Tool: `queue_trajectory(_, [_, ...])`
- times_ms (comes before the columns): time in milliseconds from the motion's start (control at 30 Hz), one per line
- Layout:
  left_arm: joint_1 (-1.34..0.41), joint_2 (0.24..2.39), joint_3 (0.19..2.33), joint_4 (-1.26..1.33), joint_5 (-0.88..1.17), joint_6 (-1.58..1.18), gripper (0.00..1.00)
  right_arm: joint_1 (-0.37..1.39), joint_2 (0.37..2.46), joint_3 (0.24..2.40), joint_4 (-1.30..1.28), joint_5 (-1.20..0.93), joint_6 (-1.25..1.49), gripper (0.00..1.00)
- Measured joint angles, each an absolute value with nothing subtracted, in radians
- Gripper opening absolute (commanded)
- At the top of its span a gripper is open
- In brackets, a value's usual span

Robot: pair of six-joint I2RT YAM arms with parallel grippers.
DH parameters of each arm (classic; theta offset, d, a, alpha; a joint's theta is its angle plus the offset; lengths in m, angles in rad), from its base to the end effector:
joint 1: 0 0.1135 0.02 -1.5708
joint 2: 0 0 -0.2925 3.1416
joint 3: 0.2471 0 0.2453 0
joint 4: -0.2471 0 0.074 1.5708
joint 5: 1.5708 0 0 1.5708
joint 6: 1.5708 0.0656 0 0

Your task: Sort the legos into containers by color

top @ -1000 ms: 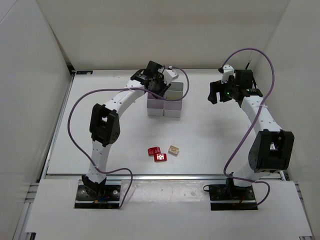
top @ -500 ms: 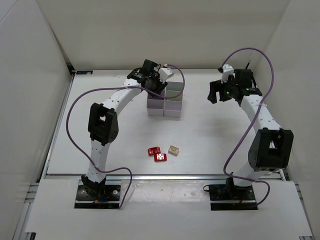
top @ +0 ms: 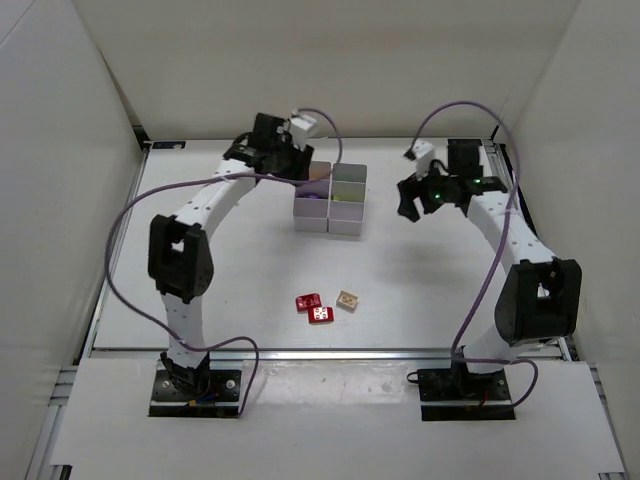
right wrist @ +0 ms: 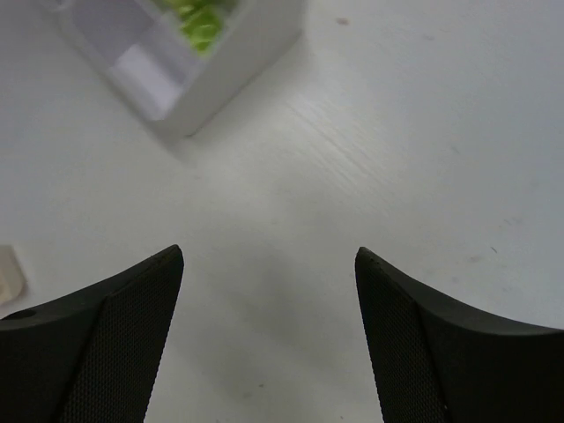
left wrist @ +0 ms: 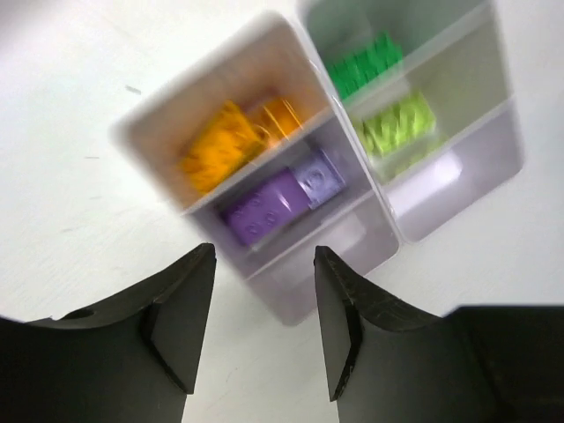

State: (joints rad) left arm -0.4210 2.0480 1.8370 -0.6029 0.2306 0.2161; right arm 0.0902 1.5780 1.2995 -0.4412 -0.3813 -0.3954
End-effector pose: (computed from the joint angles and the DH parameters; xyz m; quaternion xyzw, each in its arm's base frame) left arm 0.4449 -0.2156 0.2820 0.3295 0.8633 -0.1439 0.3542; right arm 0.3650 0.0575 0.3094 -0.2909 0.8493 0.1090 0.4269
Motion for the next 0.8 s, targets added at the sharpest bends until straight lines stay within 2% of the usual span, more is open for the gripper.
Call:
queue_trajectory(33, [-0.404,2.01,1.826,-0.582,0.23,0.177,0.62,0.128,1.571,1.295,-0.463,-0.392,-0.431,0.82])
queue_trajectory(67, [-0.385,1.963,1.821,-0.559,0.222,0.134,0.69,0.178,1.556,1.274,-0.475,-0.401,-0.466,0.82])
queue_trajectory(167, [-0.34,1.829,1.82,-0.493,0.174,0.045,0.78,0.36,1.482,1.174,-0.511,-0.426,-0.55,0.83])
queue_trajectory(300, [-0.29,1.663,1.81,-0.44,0.094,-0.018,0.83,0.59,1.407,1.071,-0.577,-0.459,-0.61,0.84])
queue_trajectory(433, [-0.256,1.573,1.749,-0.439,-0.003,-0.039,0.86,0.64,1.411,1.041,-0.601,-0.448,-0.609,0.85])
queue_trajectory(533, [-0.242,1.568,1.684,-0.455,-0.087,-0.046,0.96,0.678,1.435,1.016,-0.587,-0.383,-0.604,0.88])
queue_trajectory(600, [-0.238,1.571,1.628,-0.475,-0.123,-0.043,0.99,0.722,1.469,1.008,-0.577,-0.353,-0.598,0.89])
queue_trajectory(800, [-0.237,1.571,1.517,-0.52,-0.203,-0.019,0.99,0.805,1.572,1.012,-0.541,-0.315,-0.572,0.91])
